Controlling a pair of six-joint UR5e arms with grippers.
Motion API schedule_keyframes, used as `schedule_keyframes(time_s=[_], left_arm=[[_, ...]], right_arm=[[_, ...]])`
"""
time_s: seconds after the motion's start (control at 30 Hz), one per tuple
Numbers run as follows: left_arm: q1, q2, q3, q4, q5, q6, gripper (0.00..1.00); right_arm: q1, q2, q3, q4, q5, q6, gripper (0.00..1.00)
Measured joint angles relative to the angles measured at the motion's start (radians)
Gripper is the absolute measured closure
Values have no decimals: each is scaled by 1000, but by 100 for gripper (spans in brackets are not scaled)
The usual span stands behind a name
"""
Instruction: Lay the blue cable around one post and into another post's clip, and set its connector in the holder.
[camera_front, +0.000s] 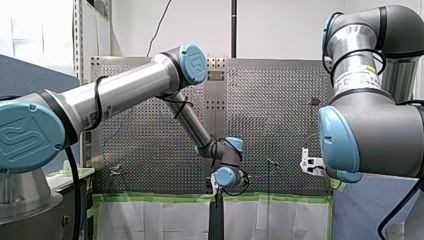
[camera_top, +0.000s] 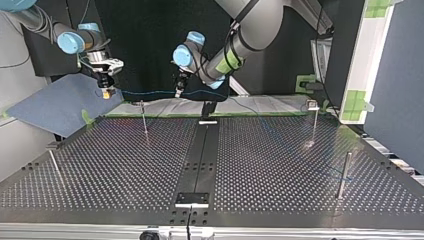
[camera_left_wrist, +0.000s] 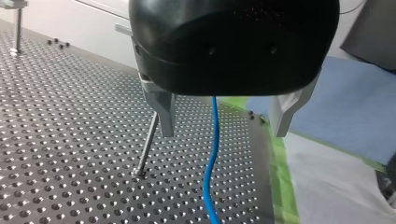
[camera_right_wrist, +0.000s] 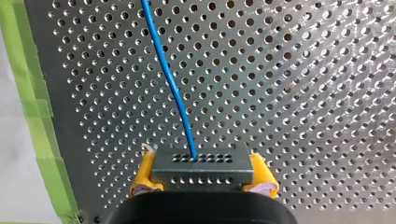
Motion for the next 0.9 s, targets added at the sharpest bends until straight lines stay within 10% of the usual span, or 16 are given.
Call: schedule_keyframes(time_s=[0.37,0.9], left_arm=[[2,-4,0,83,-26,-14,0],[-1,-15,1,160,-48,45,0]], right_arm=[[7,0,0,25,-24,56,100],[3,0,0,85,-18,63,100]])
